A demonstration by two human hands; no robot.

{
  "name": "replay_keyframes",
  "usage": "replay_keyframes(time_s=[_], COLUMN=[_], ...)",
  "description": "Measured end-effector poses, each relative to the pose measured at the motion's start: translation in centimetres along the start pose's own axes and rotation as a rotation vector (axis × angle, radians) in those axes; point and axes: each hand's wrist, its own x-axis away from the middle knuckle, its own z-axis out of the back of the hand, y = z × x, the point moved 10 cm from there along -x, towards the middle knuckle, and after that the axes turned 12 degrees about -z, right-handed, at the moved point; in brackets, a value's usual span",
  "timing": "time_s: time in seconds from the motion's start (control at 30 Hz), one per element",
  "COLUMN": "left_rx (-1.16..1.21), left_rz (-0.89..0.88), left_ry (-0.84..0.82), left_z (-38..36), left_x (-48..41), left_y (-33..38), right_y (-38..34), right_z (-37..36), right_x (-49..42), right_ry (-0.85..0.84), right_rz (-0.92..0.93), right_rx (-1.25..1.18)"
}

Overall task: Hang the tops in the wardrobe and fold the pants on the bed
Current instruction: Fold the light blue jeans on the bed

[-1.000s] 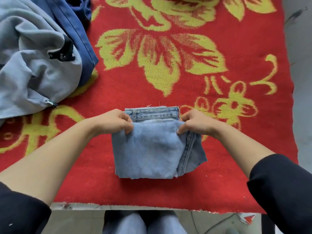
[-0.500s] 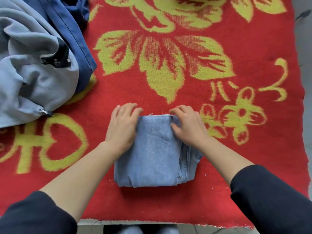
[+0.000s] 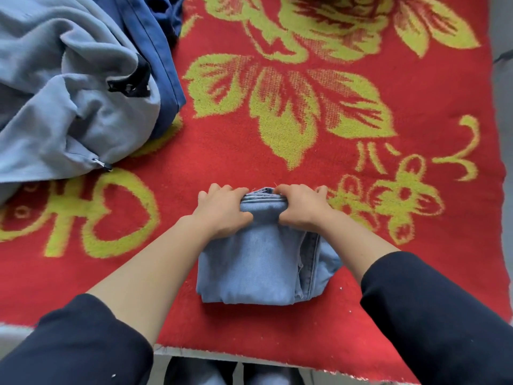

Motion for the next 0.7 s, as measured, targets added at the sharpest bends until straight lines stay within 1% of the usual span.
replay_keyframes(time_s=[0.17, 0.27, 0.33, 0.37, 0.43, 0.5, 0.6, 0.7], left_rx=[-0.112, -0.138, -0.136, -0.117, -0.062, -0.022, 0.017, 0.005], left_rz=[-0.073, -0.076, -0.108, -0.132, -0.151, -0.115, -0.032, 0.021], left_ry=[0.103, 0.233, 0.289, 0.273, 0.183, 0.121, 0.155, 0.222], left_z=[0.5, 1.6, 2.0, 1.8, 0.7, -0.1, -0.4, -0.9], left_x=[5.2, 7.7, 8.9, 9.6, 11.1, 13.2, 17.6, 23.3], left_y=[2.1, 3.2, 3.9, 4.3, 4.9, 5.1, 5.0, 4.8], right_y=[-0.8, -1.2, -1.7, -2.0, -2.7, -3.5, -5.3, -7.6], right_z=[-0.3, 0.0, -0.1, -0.2, -0.5, -0.5, -0.3, -1.7], right_x=[5.2, 7.7, 8.8, 9.5, 11.4, 13.9, 18.4, 22.1], right_ry=[0.105, 0.220, 0.212, 0.188, 0.153, 0.188, 0.295, 0.268], right_rz=[0.127, 0.227, 0.301, 0.343, 0.415, 0.485, 0.596, 0.649], right_rx=[0.127, 0.204, 0.213, 0.199, 0.204, 0.228, 0.214, 0.261])
